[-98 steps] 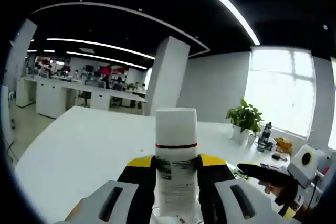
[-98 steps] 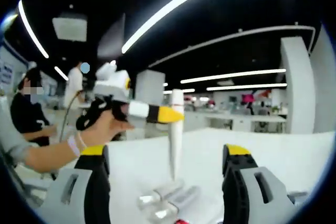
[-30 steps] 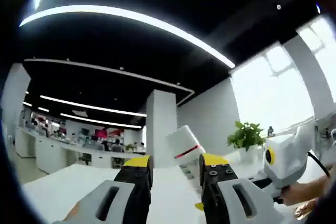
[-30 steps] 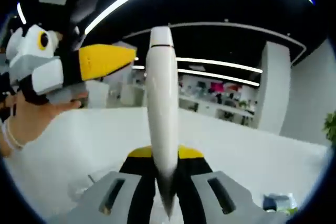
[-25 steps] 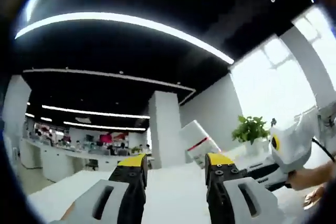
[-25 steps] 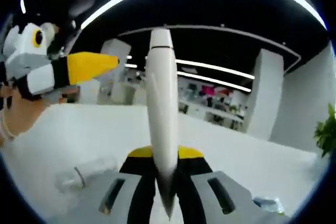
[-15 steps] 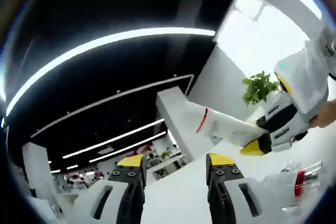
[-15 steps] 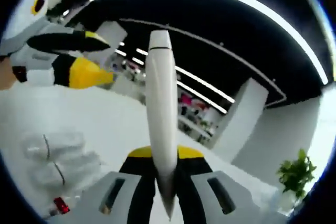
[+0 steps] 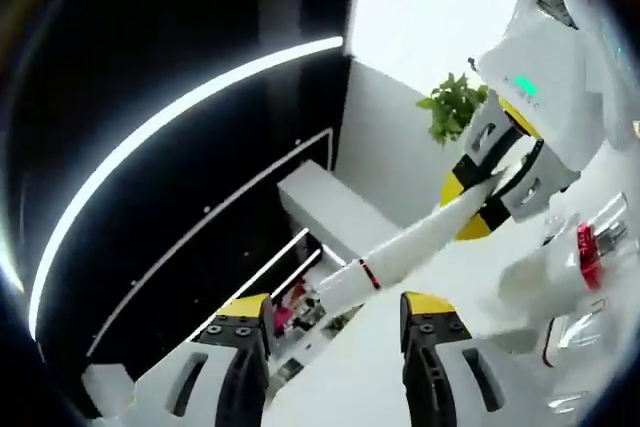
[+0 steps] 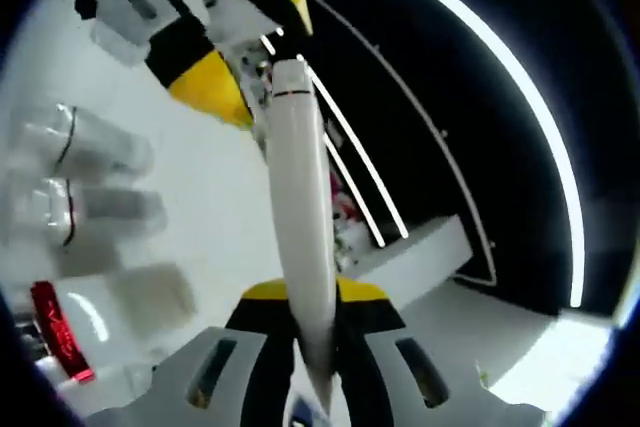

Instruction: Arrange the skincare products in the storage area until every visible bottle or jar stands upright without overlapping.

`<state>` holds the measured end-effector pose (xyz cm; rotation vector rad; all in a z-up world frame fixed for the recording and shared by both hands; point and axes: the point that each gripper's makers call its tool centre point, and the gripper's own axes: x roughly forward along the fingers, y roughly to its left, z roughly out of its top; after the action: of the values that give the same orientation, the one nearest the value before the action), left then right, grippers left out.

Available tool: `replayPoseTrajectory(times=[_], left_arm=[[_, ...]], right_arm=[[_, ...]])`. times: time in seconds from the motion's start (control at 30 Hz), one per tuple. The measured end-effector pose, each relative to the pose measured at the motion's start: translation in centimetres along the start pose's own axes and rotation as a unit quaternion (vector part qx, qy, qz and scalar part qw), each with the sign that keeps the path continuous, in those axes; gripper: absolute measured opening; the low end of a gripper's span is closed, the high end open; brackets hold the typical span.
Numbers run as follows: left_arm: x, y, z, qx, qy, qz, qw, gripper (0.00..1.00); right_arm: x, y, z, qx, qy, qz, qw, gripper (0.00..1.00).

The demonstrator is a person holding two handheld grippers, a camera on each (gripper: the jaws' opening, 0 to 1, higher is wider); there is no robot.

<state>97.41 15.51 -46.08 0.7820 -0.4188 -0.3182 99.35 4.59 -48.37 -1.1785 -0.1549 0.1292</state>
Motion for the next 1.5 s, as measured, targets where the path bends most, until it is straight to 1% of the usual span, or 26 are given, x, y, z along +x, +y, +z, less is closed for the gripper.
replayPoseTrajectory(times=[0.03, 0.1, 0.17, 0.23, 0.33, 0.43, 0.47, 0.5, 0.53, 0.57, 0.63, 0.67, 0.73, 0.8, 0.83, 0.9, 0.97, 1.03, 1.13, 1.2, 1.33, 1.4, 1.43, 1.5], left_arm=[[0.0, 0.2, -0.2, 0.025, 0.003, 0.005, 0.9997, 0.57], [0.0, 0.2, -0.5, 0.050, 0.011, 0.006, 0.9987, 0.56], [0.1, 0.2, -0.7, 0.050, 0.011, 0.006, 0.9987, 0.57], [-0.2, -0.3, -0.7, 0.062, 0.016, 0.000, 0.9979, 0.57], [-0.4, -1.1, -0.4, 0.114, 0.017, -0.004, 0.9934, 0.56], [-0.7, -1.9, 0.4, 0.142, 0.013, -0.007, 0.9898, 0.55], [-0.7, -1.8, 0.2, 0.151, 0.010, -0.006, 0.9885, 0.54], [-0.7, -1.7, 0.2, 0.167, 0.011, -0.001, 0.9859, 0.53], [-0.8, -1.7, 0.2, 0.180, 0.016, 0.006, 0.9835, 0.52], [-0.8, -1.7, 0.1, 0.183, 0.019, 0.007, 0.9829, 0.51], [-0.8, -1.7, -0.3, 0.171, 0.030, 0.001, 0.9849, 0.47], [-0.9, -1.8, -0.2, 0.165, 0.030, -0.001, 0.9858, 0.47], [-0.9, -2.0, -0.2, 0.167, 0.029, -0.002, 0.9855, 0.46], [-1.0, -2.5, -0.3, 0.184, 0.034, -0.007, 0.9824, 0.44], [-1.0, -2.5, -0.4, 0.187, 0.035, -0.008, 0.9818, 0.43], [-1.2, -3.3, -0.6, 0.203, 0.044, -0.016, 0.9780, 0.39], [-1.3, -3.6, -0.7, 0.207, 0.047, -0.019, 0.9770, 0.33], [-1.4, -3.7, -0.7, 0.209, 0.049, -0.021, 0.9764, 0.30], [-1.6, -3.7, -0.6, 0.208, 0.052, -0.020, 0.9765, 0.30], [-1.2, -3.8, -1.1, 0.212, 0.055, -0.023, 0.9754, 0.30], [-1.2, -4.3, -1.1, 0.217, 0.051, -0.032, 0.9742, 0.30], [-1.2, -4.8, -0.9, 0.228, 0.047, -0.039, 0.9718, 0.30], [-1.2, -4.9, -0.8, 0.230, 0.045, -0.041, 0.9712, 0.28], [-1.3, -5.0, -0.9, 0.225, 0.048, -0.045, 0.9722, 0.26]], right_arm=[[0.2, 0.4, 0.2, -0.012, -0.004, 0.000, 0.9999, 0.13], [0.5, 0.4, 0.4, -0.038, -0.009, -0.001, 0.9992, 0.13], [0.0, 0.6, 0.8, -0.062, -0.018, -0.004, 0.9979, 0.14], [0.0, 0.6, 0.9, -0.084, -0.020, -0.009, 0.9962, 0.14], [0.0, 0.7, 1.1, -0.097, -0.026, -0.010, 0.9949, 0.14], [-0.3, 0.5, 1.3, -0.108, -0.034, -0.017, 0.9934, 0.14], [-0.5, 0.5, 1.5, -0.110, -0.039, -0.018, 0.9930, 0.14], [-0.6, 0.5, 1.9, -0.114, -0.049, -0.020, 0.9921, 0.14], [-0.8, 0.6, 2.3, -0.117, -0.057, -0.022, 0.9912, 0.14], [-0.9, 0.6, 2.5, -0.120, -0.060, -0.023, 0.9906, 0.14], [-1.2, 0.7, 2.8, -0.126, -0.061, -0.024, 0.9898, 0.14], [-1.3, 0.7, 2.9, -0.127, -0.061, -0.024, 0.9898, 0.14], [-1.4, 0.8, 3.0, -0.129, -0.063, -0.022, 0.9894, 0.14], [-1.4, 1.2, 3.0, -0.130, -0.060, -0.018, 0.9896, 0.14], [-1.5, 1.3, 3.0, -0.133, -0.060, -0.017, 0.9891, 0.14], [-1.4, 1.5, 3.1, -0.136, -0.061, -0.015, 0.9887, 0.14], [-1.4, 1.7, 3.2, -0.137, -0.063, -0.013, 0.9885, 0.14], [-1.4, 1.7, 3.2, -0.136, -0.063, -0.012, 0.9887, 0.14], [-1.4, 1.8, 3.2, -0.136, -0.061, -0.009, 0.9888, 0.14], [-1.3, 2.0, 3.1, -0.135, -0.059, -0.005, 0.9891, 0.14], [-1.1, 2.5, 2.8, -0.136, -0.055, 0.004, 0.9891, 0.14], [-1.1, 2.5, 2.8, -0.140, -0.054, 0.005, 0.9887, 0.14], [-1.2, 2.5, 2.8, -0.141, -0.055, 0.005, 0.9885, 0.14], [-1.2, 2.4, 2.9, -0.140, -0.057, 0.004, 0.9886, 0.14]])
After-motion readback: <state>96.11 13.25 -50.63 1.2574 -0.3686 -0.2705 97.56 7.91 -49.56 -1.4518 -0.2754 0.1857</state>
